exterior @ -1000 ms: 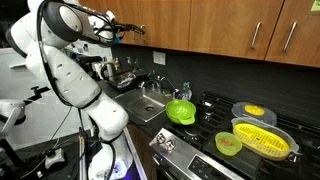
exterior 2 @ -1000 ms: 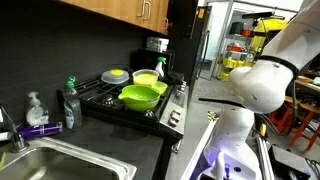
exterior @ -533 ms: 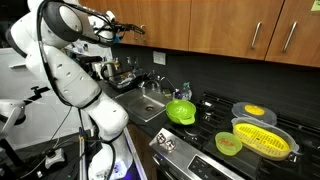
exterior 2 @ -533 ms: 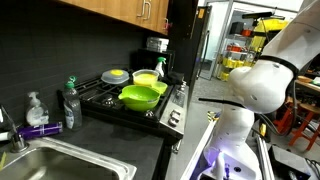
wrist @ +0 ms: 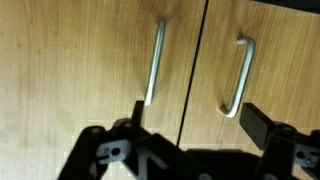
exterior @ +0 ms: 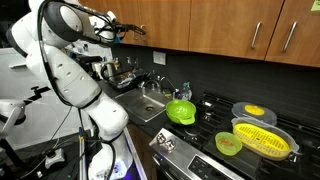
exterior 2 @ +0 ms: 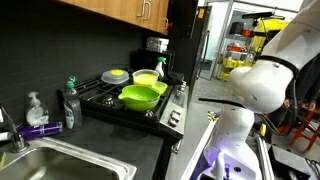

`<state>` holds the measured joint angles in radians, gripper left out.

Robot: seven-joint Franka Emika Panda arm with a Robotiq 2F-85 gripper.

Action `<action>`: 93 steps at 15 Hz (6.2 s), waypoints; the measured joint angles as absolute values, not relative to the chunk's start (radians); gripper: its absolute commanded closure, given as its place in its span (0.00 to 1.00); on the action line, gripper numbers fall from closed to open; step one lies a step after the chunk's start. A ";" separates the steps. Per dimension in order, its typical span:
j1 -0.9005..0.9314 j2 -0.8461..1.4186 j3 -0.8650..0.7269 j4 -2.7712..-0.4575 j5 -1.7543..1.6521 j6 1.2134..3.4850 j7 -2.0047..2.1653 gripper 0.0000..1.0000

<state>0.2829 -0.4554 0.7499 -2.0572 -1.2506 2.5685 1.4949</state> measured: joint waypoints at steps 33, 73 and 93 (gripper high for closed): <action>0.283 -0.282 0.661 -1.952 -1.252 2.646 1.435 0.00; 0.256 -0.291 0.661 -1.964 -1.252 2.607 1.436 0.92; 0.279 -0.276 0.654 -1.952 -1.252 2.613 1.438 0.97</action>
